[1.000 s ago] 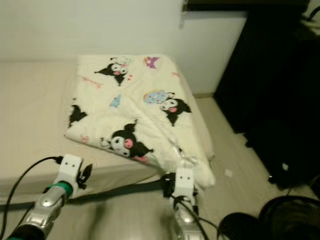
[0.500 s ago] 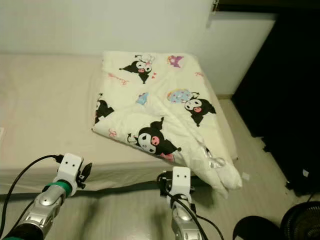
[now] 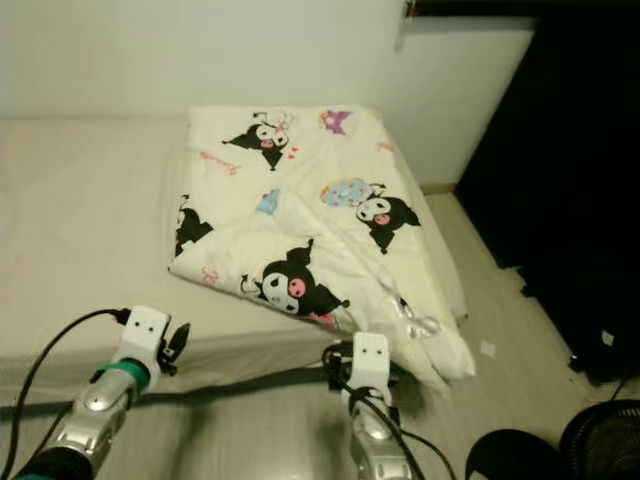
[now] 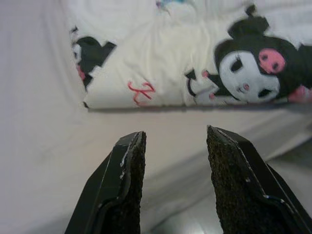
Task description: Clean up the room
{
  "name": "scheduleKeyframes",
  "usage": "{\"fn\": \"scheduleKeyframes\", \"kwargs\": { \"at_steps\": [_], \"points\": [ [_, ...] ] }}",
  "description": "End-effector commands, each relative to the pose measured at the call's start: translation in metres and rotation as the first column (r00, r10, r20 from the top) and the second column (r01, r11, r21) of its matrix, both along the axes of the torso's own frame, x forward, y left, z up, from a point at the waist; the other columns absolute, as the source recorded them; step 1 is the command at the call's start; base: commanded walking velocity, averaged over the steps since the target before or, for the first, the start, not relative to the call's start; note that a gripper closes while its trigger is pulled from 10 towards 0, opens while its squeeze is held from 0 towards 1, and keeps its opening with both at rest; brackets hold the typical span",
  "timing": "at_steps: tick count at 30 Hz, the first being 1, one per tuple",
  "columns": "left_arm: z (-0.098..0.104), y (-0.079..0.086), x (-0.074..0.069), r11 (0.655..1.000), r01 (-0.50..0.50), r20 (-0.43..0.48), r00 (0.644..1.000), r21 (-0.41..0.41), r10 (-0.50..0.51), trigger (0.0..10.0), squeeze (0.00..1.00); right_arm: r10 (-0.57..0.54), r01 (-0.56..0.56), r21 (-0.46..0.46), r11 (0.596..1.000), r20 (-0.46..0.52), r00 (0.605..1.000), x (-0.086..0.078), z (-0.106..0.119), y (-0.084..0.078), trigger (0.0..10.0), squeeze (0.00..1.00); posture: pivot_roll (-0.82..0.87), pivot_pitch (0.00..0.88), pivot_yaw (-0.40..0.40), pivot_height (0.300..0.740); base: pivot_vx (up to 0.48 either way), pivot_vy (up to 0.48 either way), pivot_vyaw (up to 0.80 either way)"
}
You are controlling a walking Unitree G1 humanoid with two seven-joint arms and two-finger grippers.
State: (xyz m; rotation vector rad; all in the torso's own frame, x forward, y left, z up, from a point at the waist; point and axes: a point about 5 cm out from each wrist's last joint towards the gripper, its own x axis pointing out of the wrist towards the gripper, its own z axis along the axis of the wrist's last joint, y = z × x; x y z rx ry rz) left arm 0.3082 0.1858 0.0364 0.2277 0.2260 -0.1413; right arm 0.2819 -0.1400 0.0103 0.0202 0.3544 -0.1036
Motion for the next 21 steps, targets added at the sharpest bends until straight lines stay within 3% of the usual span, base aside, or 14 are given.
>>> {"fn": "scheduleKeyframes", "kwargs": {
  "at_steps": [1,4,16,21],
  "points": [
    [-0.0048,0.0063,-0.0046,1.000,-0.015,-0.020,1.000,0.003,0.015,10.0,0.00,0.021,-0.021,-0.010,1.000,-0.027,0.999,-0.0031,-0.0051,0.0066,10.0,0.00,0.04,0.022,0.059,0.740,0.307,0.000,0.80],
    [-0.0044,0.0068,-0.0042,1.000,-0.016,-0.019,1.000,0.004,0.016,10.0,0.00,-0.011,0.012,0.037,0.999,-0.027,1.000,-0.0037,-0.0059,0.0060,10.0,0.00,0.04,0.023,0.059,0.740,0.307,0.000,0.53],
    [-0.0049,0.0071,-0.0036,1.000,-0.009,-0.030,0.999,0.012,0.010,10.0,0.00,-0.027,0.027,0.019,0.999,-0.041,0.999,-0.0046,-0.0079,0.0034,10.0,0.00,0.04,0.026,0.064,0.740,0.282,0.000,0.00],
    [-0.0062,0.0059,-0.0035,1.000,-0.004,-0.044,0.999,0.014,0.005,10.0,0.00,-0.032,0.033,0.016,0.999,-0.043,0.999,-0.0049,-0.0083,0.0025,10.0,0.00,0.04,0.026,0.064,0.740,0.000,0.000,0.00]
  ]
}}
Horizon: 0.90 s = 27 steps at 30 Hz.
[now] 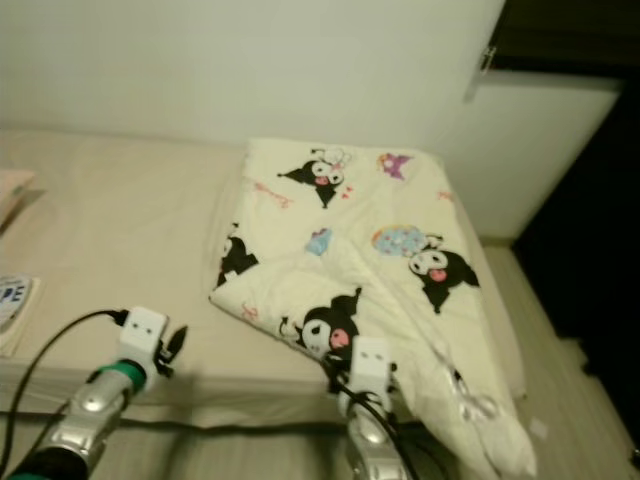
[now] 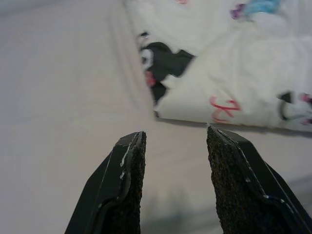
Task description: Clean up the room
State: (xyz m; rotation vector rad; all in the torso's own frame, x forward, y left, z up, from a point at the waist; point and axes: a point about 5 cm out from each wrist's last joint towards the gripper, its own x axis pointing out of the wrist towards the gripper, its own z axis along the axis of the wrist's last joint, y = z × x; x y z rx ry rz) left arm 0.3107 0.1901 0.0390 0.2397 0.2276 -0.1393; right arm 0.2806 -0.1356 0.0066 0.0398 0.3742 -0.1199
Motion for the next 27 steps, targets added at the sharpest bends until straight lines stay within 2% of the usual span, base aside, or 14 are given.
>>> {"fn": "scheduleKeyframes", "kwargs": {
  "at_steps": [1,27],
  "points": [
    [-0.0090,0.0014,-0.0059,1.000,-0.003,-0.046,0.999,0.007,0.003,10.0,0.00,-0.013,0.013,-0.002,1.000,-0.024,1.000,-0.0035,-0.0046,-0.0019,10.0,0.00,0.04,0.026,0.064,0.740,0.000,0.000,0.00],
    [-0.0088,0.0015,-0.0043,1.000,-0.016,-0.051,0.999,0.017,0.017,10.0,0.00,-0.024,0.024,-0.009,1.000,-0.021,0.999,-0.0029,-0.0043,-0.0028,10.0,0.00,0.04,0.028,0.063,0.740,0.000,0.000,0.00]
  ]
}}
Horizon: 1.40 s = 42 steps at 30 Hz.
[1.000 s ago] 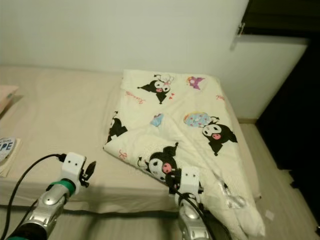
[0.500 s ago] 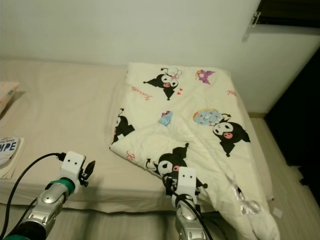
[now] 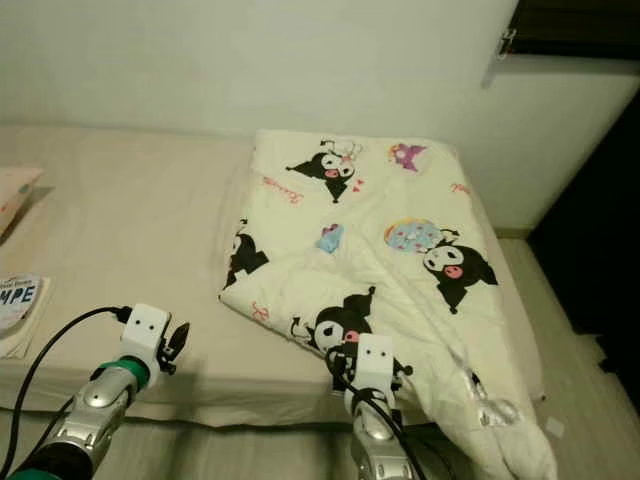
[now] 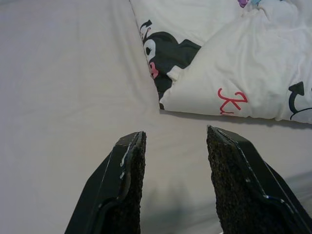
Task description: Clean up the room
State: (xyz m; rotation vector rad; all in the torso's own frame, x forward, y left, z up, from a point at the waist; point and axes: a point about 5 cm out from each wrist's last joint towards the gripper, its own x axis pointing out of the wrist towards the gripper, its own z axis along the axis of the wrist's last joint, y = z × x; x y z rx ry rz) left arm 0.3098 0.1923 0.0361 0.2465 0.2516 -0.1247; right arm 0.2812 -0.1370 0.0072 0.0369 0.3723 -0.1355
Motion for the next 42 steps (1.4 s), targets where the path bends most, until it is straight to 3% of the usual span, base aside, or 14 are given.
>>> {"fn": "scheduleKeyframes", "kwargs": {
  "at_steps": [1,11,20,24,42],
  "points": [
    [-0.0059,-0.0006,-0.0035,1.000,0.000,-0.030,1.000,0.006,0.000,10.0,0.00,-0.010,0.010,-0.003,1.000,-0.022,1.000,-0.0035,-0.0049,-0.0014,10.0,0.00,0.04,0.028,0.063,0.740,0.000,0.000,0.00],
    [-0.0025,0.0004,-0.0029,1.000,-0.007,0.000,1.000,-0.007,0.007,10.0,0.00,-0.025,0.025,0.003,1.000,-0.036,0.999,-0.0042,-0.0062,-0.0030,10.0,0.00,0.04,0.028,0.063,0.740,0.000,0.000,0.00],
    [-0.0002,0.0015,-0.0027,1.000,-0.012,0.017,1.000,-0.027,0.012,10.0,0.00,-0.020,0.021,0.014,1.000,-0.039,0.999,-0.0049,-0.0070,-0.0026,10.0,0.00,0.04,0.028,0.063,0.740,0.287,0.000,-0.73],
    [0.0003,0.0016,-0.0024,1.000,-0.013,0.019,1.000,-0.028,0.013,10.0,0.00,-0.016,0.017,0.010,1.000,-0.037,0.999,-0.0050,-0.0067,-0.0016,10.0,0.00,0.04,0.032,0.063,0.740,0.384,0.000,0.00],
    [-0.0006,0.0022,-0.0032,1.000,-0.027,0.018,0.999,-0.008,0.027,10.0,0.00,-0.012,0.013,0.011,1.000,-0.047,0.999,-0.0061,-0.0086,-0.0009,10.0,0.00,0.05,0.033,0.063,0.740,0.000,0.000,0.00]
  ]
}}
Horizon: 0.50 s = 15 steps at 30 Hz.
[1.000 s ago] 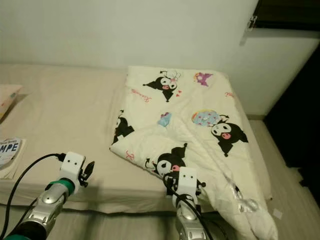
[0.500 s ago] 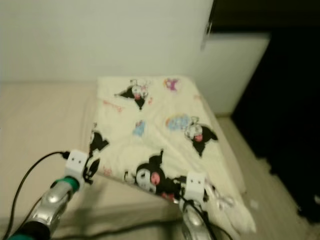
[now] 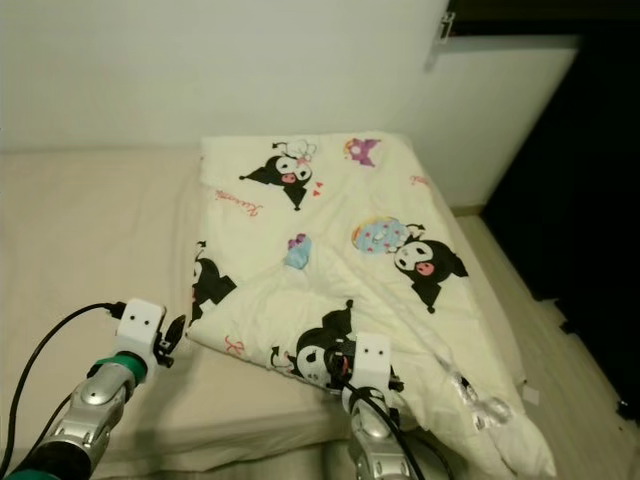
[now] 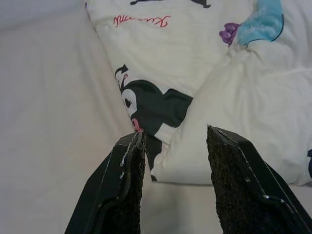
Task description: Clean up the room
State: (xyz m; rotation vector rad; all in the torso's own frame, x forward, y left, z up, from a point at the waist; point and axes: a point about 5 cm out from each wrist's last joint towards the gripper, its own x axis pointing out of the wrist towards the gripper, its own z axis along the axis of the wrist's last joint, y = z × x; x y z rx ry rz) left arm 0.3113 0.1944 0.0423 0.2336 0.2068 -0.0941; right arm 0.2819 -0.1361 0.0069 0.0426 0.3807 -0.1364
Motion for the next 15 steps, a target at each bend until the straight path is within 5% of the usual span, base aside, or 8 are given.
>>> {"fn": "scheduleKeyframes", "kwargs": {
  "at_steps": [1,15],
  "points": [
    [-0.0068,0.0002,-0.0048,1.000,-0.001,-0.031,1.000,0.007,0.001,10.0,0.00,-0.007,0.008,0.011,1.000,-0.036,0.999,-0.0068,-0.0081,-0.0011,10.0,0.00,0.05,0.030,0.064,0.740,0.000,0.000,0.00],
    [-0.0073,0.0001,-0.0040,1.000,-0.015,-0.032,0.999,0.016,0.015,10.0,0.00,0.000,-0.001,0.051,0.999,0.007,1.000,-0.0022,-0.0018,0.0011,10.0,0.00,0.04,0.021,0.055,0.701,0.000,0.000,0.00]
  ]
}}
